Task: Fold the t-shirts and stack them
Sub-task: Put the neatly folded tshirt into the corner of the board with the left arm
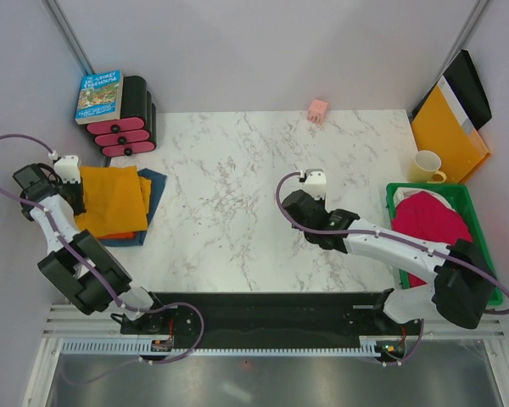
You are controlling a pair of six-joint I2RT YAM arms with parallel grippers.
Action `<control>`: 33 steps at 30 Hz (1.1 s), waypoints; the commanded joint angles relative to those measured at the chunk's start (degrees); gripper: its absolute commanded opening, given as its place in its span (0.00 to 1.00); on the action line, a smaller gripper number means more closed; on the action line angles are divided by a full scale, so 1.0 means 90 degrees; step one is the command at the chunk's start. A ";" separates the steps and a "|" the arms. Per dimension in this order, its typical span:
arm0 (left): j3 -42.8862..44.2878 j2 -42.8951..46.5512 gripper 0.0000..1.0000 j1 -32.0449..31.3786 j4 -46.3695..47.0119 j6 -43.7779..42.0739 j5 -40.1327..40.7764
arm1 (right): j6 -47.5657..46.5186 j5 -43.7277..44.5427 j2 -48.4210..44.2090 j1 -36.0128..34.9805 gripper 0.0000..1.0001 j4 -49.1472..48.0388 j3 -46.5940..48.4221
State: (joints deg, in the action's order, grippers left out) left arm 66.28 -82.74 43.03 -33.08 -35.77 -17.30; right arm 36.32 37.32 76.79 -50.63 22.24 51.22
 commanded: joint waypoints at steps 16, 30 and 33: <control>0.0000 -0.1414 0.86 0.0219 0.1576 0.0439 -0.0399 | 0.0262 -0.0094 0.0705 -0.0019 0.47 0.0586 0.0851; -0.0284 -0.0239 0.88 -0.0161 0.0971 0.1132 -0.1779 | 0.0418 -0.0221 0.1360 -0.0214 0.46 0.0263 0.1076; -0.0265 -0.0601 0.30 -0.0259 0.0971 0.1201 -0.1789 | 0.0408 -0.0192 0.1360 -0.0243 0.46 0.0273 0.1115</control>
State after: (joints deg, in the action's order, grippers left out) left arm 63.61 -84.58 41.56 -23.05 -27.53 -30.89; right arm 39.22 35.38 89.08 -52.31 26.13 58.35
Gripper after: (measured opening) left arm 0.529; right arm 0.465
